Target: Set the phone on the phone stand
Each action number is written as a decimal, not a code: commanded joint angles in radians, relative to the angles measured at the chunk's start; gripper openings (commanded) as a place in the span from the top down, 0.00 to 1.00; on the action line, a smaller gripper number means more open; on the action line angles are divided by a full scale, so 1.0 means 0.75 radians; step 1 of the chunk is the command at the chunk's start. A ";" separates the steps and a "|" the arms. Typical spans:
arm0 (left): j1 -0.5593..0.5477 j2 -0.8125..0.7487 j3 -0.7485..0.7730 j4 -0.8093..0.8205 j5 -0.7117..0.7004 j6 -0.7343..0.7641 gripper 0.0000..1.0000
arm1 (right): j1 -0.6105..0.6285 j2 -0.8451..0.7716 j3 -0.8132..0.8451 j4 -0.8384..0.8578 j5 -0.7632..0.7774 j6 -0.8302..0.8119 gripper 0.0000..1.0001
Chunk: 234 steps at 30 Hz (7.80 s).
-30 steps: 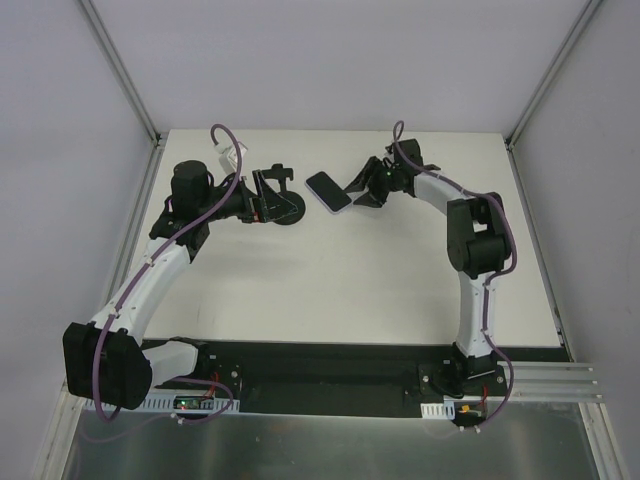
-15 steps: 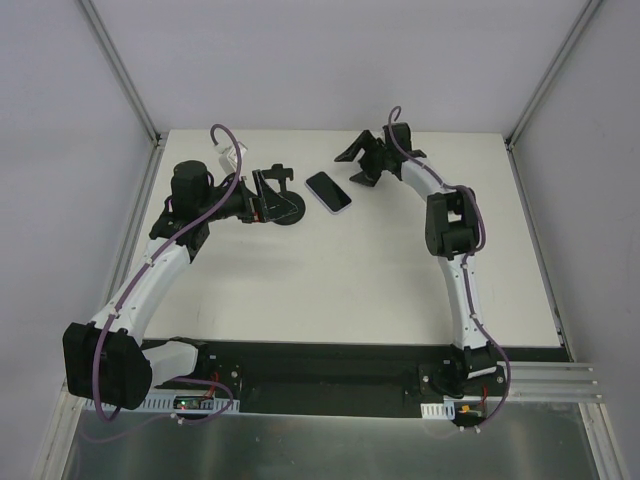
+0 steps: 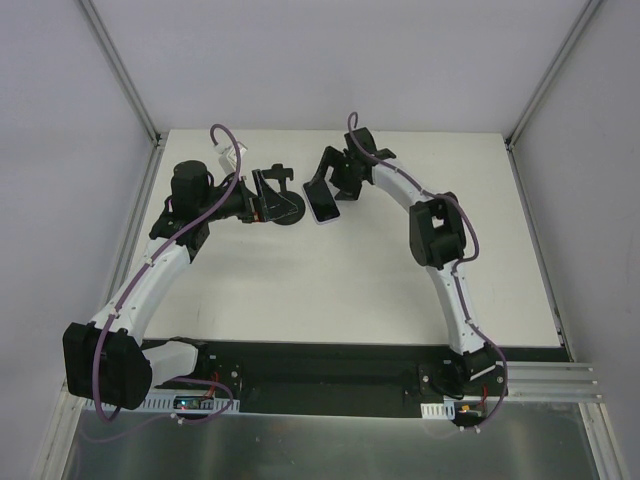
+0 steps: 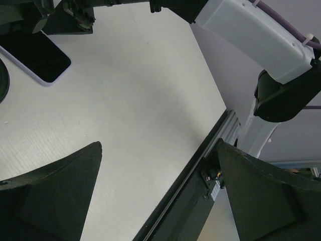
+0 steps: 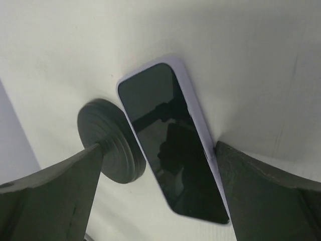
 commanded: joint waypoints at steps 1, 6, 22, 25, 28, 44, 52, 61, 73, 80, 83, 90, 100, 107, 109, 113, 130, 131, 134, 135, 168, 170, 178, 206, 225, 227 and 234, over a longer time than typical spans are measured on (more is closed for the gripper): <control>-0.013 -0.009 0.009 0.065 0.016 -0.026 0.02 | 0.095 -0.060 0.052 -0.414 0.297 -0.227 0.02; -0.013 -0.013 0.011 0.067 0.022 -0.038 0.02 | 0.170 -0.070 0.070 -0.531 0.430 -0.350 0.00; -0.013 -0.007 0.007 0.067 0.008 -0.036 0.02 | 0.275 0.079 0.311 -0.764 0.643 -0.402 0.03; -0.013 0.001 0.013 0.067 0.024 -0.042 0.02 | 0.275 0.087 0.320 -0.748 0.625 -0.426 0.03; -0.013 -0.003 0.011 0.067 0.022 -0.042 0.02 | 0.281 0.098 0.336 -0.752 0.635 -0.443 0.04; -0.011 -0.015 -0.003 0.067 -0.006 -0.034 0.02 | 0.324 0.139 0.414 -0.809 0.665 -0.565 0.05; -0.009 0.012 0.016 0.067 0.039 -0.048 0.02 | 0.336 0.163 0.457 -0.826 0.719 -0.561 0.31; -0.009 0.020 0.007 0.067 0.008 -0.032 0.02 | 0.336 -0.049 0.185 -0.740 0.655 -0.521 0.67; -0.007 0.026 0.020 0.047 0.016 -0.032 0.02 | 0.416 -0.730 -0.906 -0.343 0.661 -0.445 0.87; -0.009 0.014 0.014 0.049 0.000 -0.020 0.02 | 0.436 -0.768 -1.047 -0.239 0.635 -0.467 0.28; -0.009 -0.001 -0.001 0.043 -0.039 0.007 0.02 | 0.451 -0.727 -1.006 -0.255 0.651 -0.488 0.03; -0.011 0.034 0.009 0.024 -0.043 0.013 0.03 | 0.463 -0.561 -0.708 -0.394 0.715 -0.549 0.04; -0.013 0.040 0.026 0.012 -0.025 0.013 0.03 | 0.434 -0.408 -0.566 -0.456 0.762 -0.526 0.03; -0.013 0.020 0.022 0.012 -0.031 0.019 0.03 | 0.426 -0.444 -0.623 -0.386 0.715 -0.600 0.33; -0.013 0.006 0.016 0.010 -0.053 0.029 0.02 | 0.426 -0.512 -0.690 -0.335 0.700 -0.627 0.59; -0.013 0.024 0.020 0.008 -0.047 0.025 0.03 | 0.430 -0.649 -0.848 -0.172 0.692 -0.655 0.91; -0.015 0.042 0.026 -0.011 -0.051 0.040 0.03 | 0.416 -0.813 -0.967 -0.046 0.680 -0.619 0.03; -0.015 0.036 0.024 -0.011 -0.061 0.038 0.03 | 0.410 -0.802 -0.928 -0.057 0.676 -0.619 0.00; -0.015 0.032 0.032 -0.011 -0.045 0.034 0.02 | 0.390 -0.731 -0.802 -0.112 0.663 -0.610 0.04; -0.013 0.024 0.026 -0.011 -0.047 0.034 0.03 | 0.385 -0.670 -0.761 -0.142 0.684 -0.608 0.04; -0.023 0.026 0.024 0.002 -0.037 0.015 0.02 | 0.336 -0.199 -0.161 -0.721 0.639 -0.449 0.04; -0.021 0.038 0.032 0.002 -0.015 0.007 0.03 | 0.334 -0.191 -0.163 -0.719 0.619 -0.457 0.04; -0.023 0.024 0.028 0.002 -0.023 0.011 0.03 | 0.326 -0.185 -0.161 -0.721 0.629 -0.500 0.12; -0.023 0.040 0.022 0.006 -0.029 0.015 0.02 | 0.371 -0.894 -1.015 0.202 0.762 -0.700 0.99; -0.232 0.249 0.144 -0.176 0.026 0.164 0.18 | 0.428 -1.514 -1.466 0.534 0.291 -1.250 0.99; -0.258 0.273 0.167 -0.205 0.024 0.177 0.20 | 0.467 -1.538 -1.462 0.534 0.293 -1.257 0.99; -0.316 0.347 0.189 -0.242 0.043 0.189 0.37 | 0.579 -1.579 -1.398 0.463 0.353 -1.304 0.99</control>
